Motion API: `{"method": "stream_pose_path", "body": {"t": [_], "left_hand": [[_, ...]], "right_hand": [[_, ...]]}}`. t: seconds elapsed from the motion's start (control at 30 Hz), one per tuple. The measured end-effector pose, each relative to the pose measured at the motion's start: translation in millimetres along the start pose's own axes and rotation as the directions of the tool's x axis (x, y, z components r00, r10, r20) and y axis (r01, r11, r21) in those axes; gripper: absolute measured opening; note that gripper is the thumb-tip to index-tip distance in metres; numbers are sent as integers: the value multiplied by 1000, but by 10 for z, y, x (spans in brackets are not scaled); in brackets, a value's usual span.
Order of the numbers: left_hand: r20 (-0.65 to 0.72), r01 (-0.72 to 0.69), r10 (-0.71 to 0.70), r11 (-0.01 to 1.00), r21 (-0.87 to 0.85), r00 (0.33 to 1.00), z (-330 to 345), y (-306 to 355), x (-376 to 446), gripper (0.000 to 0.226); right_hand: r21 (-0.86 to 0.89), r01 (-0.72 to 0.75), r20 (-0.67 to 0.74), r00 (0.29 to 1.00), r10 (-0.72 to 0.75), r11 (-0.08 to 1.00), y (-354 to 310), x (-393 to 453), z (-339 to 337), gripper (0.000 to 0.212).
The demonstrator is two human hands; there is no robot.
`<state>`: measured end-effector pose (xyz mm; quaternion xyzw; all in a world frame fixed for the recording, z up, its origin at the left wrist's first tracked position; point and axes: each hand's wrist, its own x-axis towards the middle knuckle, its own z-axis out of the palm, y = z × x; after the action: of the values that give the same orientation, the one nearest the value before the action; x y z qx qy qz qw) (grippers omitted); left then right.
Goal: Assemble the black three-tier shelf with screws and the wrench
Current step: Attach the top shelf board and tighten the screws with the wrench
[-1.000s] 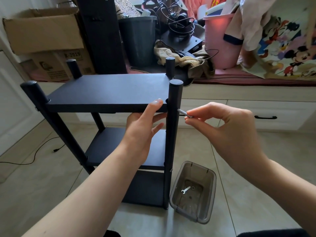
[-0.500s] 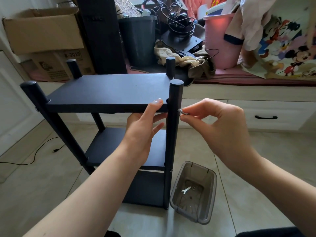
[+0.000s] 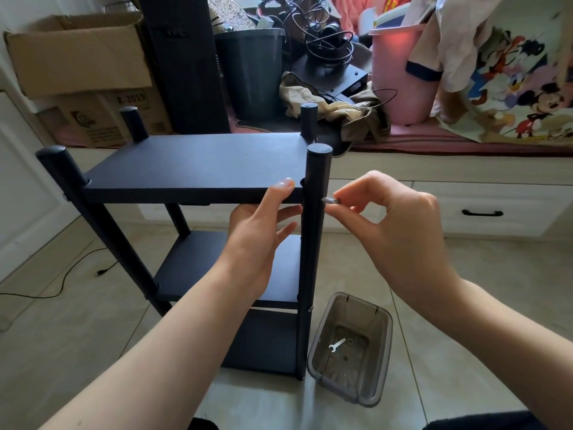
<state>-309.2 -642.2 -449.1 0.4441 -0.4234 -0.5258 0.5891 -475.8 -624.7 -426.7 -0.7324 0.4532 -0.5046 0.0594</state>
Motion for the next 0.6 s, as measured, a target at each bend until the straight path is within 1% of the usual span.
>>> {"method": "stream_pose_path", "body": {"t": [0.17,0.3,0.4,0.53,0.6], "left_hand": [[-14,3,-4,1000,-7,1000,6,-4,6,42],[-12,6,-6,1000,-11,1000,2,-6,7,36],[-10,6,-6,1000,-11,1000,-2,-5,8,42],[-14,7,-7,1000,-21,1000,-1,-11,7,36],[-13,7,-7,1000,-20,1000,0,-17,9,37]], "right_hand": [[-40,23,15,1000,-22,999,-13,-15,48,11],[-23,-8,24,1000,8,1000,-26,-7,57,11],[21,-55,30,998,54,998,-28,9,58,11],[39,-88,49,995,86,995,-38,27,61,13],[41,-95,46,995,93,995,-41,33,65,15]]}}
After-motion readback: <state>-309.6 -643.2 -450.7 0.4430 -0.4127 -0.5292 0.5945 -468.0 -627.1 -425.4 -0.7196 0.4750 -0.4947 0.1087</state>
